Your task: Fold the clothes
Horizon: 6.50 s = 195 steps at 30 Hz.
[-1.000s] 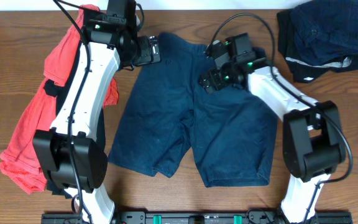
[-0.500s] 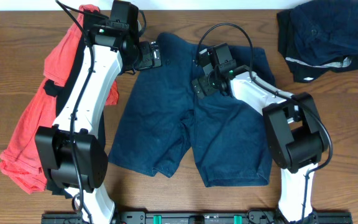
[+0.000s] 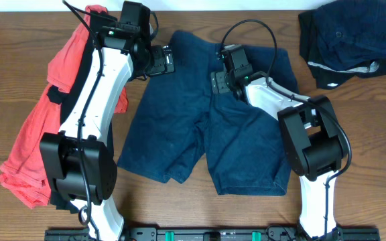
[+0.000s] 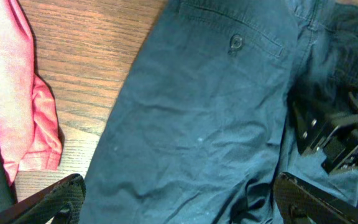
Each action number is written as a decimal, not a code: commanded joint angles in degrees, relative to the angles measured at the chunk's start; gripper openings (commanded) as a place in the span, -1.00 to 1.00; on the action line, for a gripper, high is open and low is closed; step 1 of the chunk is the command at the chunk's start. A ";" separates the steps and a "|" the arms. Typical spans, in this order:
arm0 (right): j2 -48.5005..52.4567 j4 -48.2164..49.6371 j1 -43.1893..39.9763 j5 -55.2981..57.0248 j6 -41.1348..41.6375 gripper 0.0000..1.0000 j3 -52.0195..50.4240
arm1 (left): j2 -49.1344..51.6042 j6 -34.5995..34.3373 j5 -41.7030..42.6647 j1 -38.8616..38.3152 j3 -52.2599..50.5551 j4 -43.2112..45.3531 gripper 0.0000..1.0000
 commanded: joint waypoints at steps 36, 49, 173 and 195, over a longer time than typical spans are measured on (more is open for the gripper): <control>-3.74 -28.41 -11.17 -12.85 -2.64 0.98 27.26 | 1.01 14.78 0.83 -0.02 -20.90 8.09 0.80; -4.76 -30.80 -11.19 -12.85 -4.07 0.85 27.26 | 1.20 30.97 0.81 0.26 -26.43 16.83 0.67; -4.74 -31.56 -11.15 -12.83 -3.43 0.87 27.23 | 6.56 9.64 -2.25 7.69 -22.75 38.10 -0.88; -4.74 -30.38 -11.13 -12.85 -3.39 0.89 27.23 | 7.17 10.93 -5.16 13.31 -7.74 45.07 -0.88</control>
